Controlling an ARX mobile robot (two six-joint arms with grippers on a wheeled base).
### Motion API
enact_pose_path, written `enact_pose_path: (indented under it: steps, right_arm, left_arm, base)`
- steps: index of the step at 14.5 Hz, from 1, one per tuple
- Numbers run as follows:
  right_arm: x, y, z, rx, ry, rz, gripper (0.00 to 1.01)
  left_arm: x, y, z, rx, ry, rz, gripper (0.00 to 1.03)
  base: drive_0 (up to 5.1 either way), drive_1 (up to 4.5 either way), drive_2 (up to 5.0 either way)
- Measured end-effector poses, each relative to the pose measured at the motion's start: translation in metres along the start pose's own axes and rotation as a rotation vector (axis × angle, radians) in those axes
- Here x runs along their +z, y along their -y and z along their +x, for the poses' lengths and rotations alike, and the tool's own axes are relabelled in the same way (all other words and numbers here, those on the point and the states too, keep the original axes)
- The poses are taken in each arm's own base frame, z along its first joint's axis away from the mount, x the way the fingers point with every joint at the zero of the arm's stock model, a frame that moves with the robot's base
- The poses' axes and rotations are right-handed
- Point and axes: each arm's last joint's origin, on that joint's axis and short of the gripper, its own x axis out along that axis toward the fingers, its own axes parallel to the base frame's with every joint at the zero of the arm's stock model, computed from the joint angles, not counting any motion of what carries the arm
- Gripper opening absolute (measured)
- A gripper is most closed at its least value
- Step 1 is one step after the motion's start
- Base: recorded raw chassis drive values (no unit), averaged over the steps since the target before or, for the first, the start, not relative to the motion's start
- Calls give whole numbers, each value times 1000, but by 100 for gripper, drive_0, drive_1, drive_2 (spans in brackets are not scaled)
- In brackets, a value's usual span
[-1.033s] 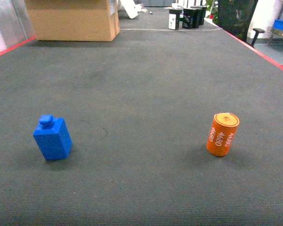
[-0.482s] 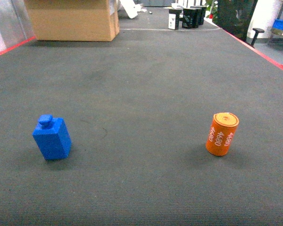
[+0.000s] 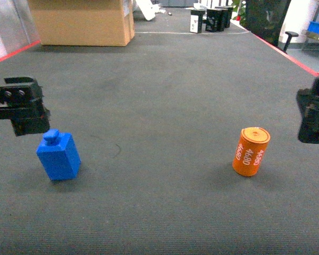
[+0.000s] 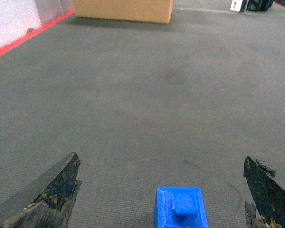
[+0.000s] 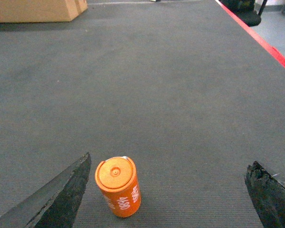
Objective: Sort blue parts and orange caps into right shelf containers
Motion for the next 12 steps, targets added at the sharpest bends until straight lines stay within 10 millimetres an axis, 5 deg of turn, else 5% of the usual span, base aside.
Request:
enact_pose_path:
  steps: [4, 12]
  right_arm:
    - [-8, -20, 35, 15, -47, -11, 98]
    - [-38, -26, 71, 9, -127, -33, 98]
  left_arm:
    - [-12, 7, 31, -9, -50, -16, 98]
    - [-40, 15, 56, -16, -129, -13, 98]
  base:
    - [0, 0, 0]
    - [0, 0, 0]
